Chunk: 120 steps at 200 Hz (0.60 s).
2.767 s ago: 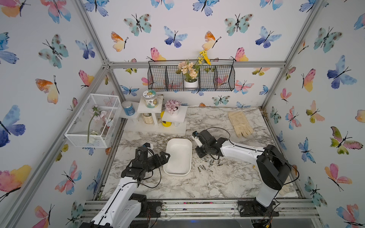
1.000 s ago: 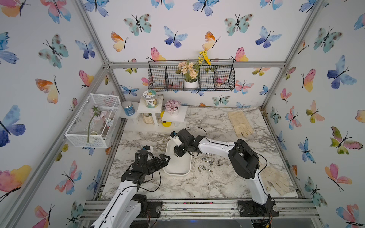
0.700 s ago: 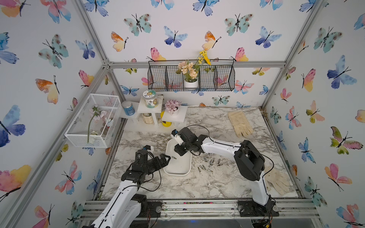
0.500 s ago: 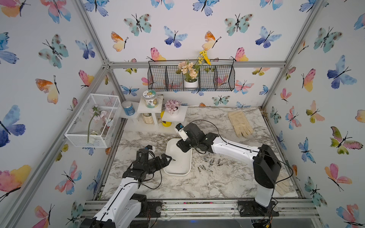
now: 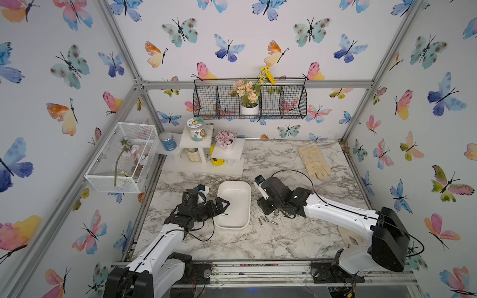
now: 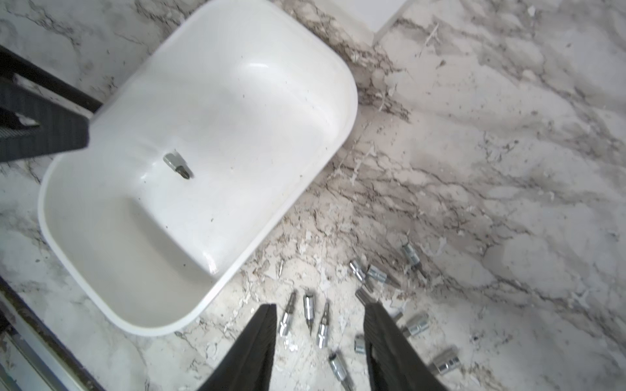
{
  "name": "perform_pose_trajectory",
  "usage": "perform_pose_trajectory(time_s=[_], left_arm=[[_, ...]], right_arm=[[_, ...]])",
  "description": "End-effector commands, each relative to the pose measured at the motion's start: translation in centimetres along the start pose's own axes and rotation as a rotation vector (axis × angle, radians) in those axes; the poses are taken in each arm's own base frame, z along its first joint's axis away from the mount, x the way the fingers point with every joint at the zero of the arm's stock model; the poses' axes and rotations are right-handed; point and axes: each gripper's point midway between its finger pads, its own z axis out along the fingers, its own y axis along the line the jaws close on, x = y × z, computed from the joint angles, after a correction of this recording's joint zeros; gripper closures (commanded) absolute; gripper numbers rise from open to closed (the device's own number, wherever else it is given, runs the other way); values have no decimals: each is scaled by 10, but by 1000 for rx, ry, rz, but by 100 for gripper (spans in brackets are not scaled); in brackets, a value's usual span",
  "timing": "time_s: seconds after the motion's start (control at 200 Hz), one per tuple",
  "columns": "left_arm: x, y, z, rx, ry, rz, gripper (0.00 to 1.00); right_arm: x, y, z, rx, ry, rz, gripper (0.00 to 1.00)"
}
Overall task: Put the bit on the desktop into the storage box
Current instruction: Pick up the screwdriver bit from the center of the board.
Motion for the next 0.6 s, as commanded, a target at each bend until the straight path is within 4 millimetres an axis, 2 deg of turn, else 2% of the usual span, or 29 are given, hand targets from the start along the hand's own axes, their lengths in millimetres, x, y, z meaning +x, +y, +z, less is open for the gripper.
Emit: perform_pose_trajectory(time_s=[0.0, 0.21, 0.31, 0.596], left_arm=[[-6, -15, 5, 40, 1, 38, 2], [-8, -27, 10, 47, 2, 60, 1], [-9, -25, 9, 30, -7, 44, 1], [-22, 3, -16, -156, -154, -9, 1]], right_arm=[[25, -3, -6, 1, 61, 55, 53], [61, 12, 2, -91, 188, 87, 55], [75, 18, 11, -123, 237, 111, 58], [86, 27, 31, -156, 279, 155, 60]])
